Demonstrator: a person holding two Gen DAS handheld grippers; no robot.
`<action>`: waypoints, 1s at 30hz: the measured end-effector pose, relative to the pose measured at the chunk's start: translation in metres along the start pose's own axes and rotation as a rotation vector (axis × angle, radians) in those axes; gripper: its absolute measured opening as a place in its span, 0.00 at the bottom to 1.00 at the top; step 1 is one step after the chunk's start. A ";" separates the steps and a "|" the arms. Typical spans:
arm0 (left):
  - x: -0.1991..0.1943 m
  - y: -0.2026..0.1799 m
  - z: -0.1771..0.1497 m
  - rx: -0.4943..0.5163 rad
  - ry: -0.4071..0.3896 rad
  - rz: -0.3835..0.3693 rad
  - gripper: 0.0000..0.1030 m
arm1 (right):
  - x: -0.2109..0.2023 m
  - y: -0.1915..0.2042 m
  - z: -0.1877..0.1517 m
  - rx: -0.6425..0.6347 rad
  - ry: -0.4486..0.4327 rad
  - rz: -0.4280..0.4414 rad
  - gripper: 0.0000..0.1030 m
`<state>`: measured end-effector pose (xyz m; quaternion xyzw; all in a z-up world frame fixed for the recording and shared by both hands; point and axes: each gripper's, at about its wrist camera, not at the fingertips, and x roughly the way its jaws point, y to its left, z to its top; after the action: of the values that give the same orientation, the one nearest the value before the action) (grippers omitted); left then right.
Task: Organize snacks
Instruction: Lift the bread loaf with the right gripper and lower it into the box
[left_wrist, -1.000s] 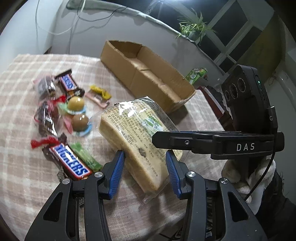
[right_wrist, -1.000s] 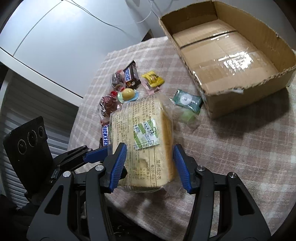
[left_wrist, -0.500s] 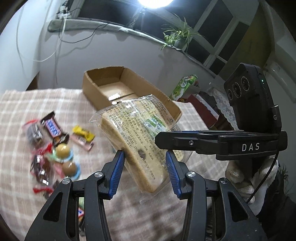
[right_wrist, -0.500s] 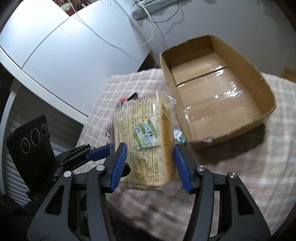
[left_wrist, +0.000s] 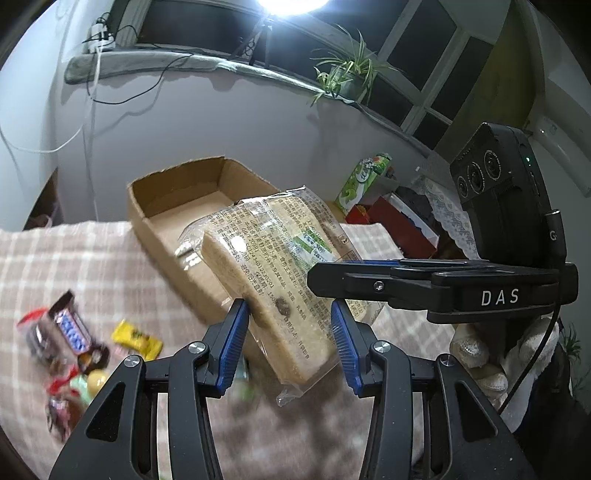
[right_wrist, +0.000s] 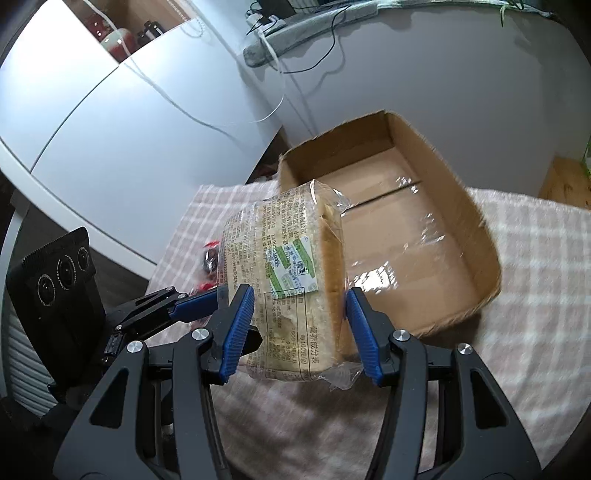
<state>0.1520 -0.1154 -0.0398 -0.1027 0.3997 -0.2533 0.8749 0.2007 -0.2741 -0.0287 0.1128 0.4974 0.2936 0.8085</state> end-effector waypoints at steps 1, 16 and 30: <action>0.004 -0.001 0.003 0.005 0.001 0.003 0.42 | 0.001 -0.005 0.004 0.006 -0.002 -0.001 0.54; 0.047 0.002 0.015 -0.007 0.066 0.005 0.42 | 0.026 -0.052 0.021 0.069 0.030 -0.026 0.54; 0.035 0.002 0.013 0.006 0.063 0.034 0.42 | 0.019 -0.060 0.018 0.086 0.005 -0.104 0.56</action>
<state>0.1818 -0.1323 -0.0551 -0.0854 0.4281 -0.2429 0.8663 0.2445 -0.3092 -0.0628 0.1204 0.5168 0.2299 0.8158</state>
